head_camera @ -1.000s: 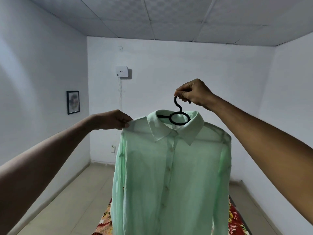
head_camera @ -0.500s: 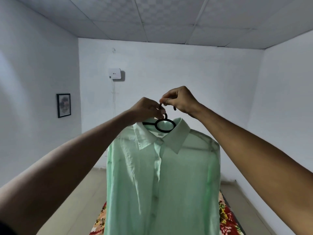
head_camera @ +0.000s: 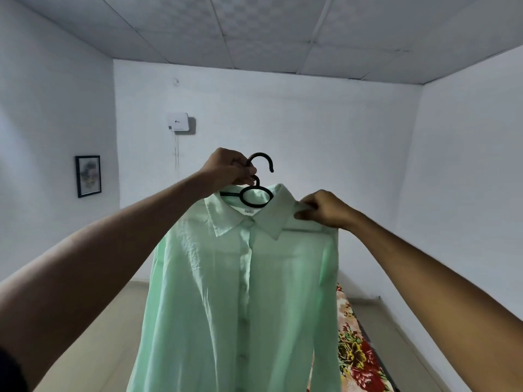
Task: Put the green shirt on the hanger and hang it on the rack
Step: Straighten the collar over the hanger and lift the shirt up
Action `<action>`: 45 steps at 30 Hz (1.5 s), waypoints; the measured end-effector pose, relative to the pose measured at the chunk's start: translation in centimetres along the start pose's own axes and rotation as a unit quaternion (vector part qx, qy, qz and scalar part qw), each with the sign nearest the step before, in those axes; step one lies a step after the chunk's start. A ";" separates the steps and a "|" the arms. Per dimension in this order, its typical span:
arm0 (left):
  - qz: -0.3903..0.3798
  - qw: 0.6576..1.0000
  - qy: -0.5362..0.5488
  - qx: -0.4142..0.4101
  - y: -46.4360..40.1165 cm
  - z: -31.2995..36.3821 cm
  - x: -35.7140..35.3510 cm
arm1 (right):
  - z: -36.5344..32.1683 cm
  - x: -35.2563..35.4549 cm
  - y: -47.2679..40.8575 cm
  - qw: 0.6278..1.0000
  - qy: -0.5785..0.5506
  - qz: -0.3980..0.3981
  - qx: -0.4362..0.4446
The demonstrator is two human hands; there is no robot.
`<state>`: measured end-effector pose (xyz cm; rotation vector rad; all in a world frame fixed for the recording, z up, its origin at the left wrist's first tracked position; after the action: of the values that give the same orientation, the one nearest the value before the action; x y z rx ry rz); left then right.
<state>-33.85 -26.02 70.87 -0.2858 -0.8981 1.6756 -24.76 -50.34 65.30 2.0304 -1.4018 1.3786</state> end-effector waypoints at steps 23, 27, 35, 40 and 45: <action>0.057 0.997 -0.057 0.001 -1.2 0.0 1.9 | 4.8 2.2 0.4 0.996 -0.082 -0.022 -0.019; 0.043 0.997 -0.056 0.007 -1.1 -0.4 1.4 | 2.5 2.6 0.5 0.995 -0.086 -0.035 -0.022; 0.000 1.000 -0.013 0.003 -1.0 0.0 -0.6 | -3.1 0.2 -1.0 0.998 -0.051 -0.044 0.020; -0.048 0.999 -0.007 -0.023 0.0 -0.7 0.7 | -2.7 0.4 -1.2 0.986 -0.166 0.026 0.018; -0.188 0.964 -0.187 -0.002 2.6 -3.0 2.9 | -2.5 1.3 -1.3 0.980 -0.191 0.049 0.029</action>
<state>-34.80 -22.25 67.83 0.2002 -1.1528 1.3915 -24.90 -48.73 67.94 2.3879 -1.6501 1.1133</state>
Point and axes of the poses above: each hand's wrist, its own y-axis away from the middle knuckle, its own x-axis out of the back of the hand, z = x × y, the point moved 6 cm from there along -y, towards the middle knuckle, and after that the axes turned 14 degrees about -x, right-handed, at the moved point
